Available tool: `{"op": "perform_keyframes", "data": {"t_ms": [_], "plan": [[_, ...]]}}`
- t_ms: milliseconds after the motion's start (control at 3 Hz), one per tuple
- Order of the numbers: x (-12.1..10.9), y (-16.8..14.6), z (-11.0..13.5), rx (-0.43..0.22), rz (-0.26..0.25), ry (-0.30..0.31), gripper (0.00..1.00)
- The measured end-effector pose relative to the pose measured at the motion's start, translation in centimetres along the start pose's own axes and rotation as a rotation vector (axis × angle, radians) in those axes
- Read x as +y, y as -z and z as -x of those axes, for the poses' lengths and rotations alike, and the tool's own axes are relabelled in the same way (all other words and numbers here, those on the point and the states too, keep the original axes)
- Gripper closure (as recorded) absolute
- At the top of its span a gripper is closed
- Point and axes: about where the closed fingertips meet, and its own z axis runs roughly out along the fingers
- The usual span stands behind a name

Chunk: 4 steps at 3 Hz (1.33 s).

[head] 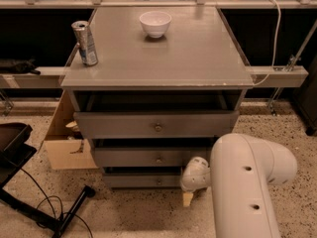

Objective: Open bottom drawer

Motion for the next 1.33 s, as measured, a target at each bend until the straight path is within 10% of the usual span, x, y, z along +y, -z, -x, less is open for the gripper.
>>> {"op": "perform_keyframes", "data": {"t_ms": [667, 1333], "plan": [[-0.9, -2.3, 0.5, 0.013, 0.020, -0.022, 0.00], [-0.3, -3.9, 0.1, 0.014, 0.037, -0.048, 0.42]]}}
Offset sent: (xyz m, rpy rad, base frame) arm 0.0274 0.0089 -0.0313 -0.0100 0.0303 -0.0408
